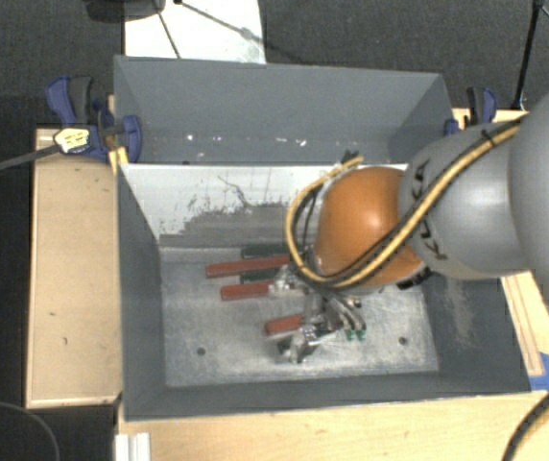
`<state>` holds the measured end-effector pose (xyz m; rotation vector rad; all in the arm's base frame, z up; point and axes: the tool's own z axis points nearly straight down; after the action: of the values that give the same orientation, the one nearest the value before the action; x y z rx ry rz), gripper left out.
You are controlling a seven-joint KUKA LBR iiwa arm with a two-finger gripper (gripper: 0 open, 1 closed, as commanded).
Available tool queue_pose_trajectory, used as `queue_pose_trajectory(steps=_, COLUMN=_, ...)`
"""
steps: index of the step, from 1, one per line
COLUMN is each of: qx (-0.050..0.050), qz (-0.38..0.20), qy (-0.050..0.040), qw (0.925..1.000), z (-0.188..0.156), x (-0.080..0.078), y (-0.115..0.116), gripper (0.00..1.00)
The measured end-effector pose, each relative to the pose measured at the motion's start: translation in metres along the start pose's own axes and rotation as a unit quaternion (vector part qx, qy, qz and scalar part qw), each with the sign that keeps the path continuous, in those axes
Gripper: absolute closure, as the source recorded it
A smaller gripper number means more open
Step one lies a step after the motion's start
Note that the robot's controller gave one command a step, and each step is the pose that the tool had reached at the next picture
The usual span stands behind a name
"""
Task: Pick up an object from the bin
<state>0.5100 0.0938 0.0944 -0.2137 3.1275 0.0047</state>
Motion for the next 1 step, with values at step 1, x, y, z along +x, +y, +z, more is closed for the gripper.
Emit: queue_pose_trajectory(steps=1, qx=0.001, qz=-0.038, qy=0.0046, qw=0.9993, z=-0.0099, x=-0.0217, y=-0.0286, gripper=0.00)
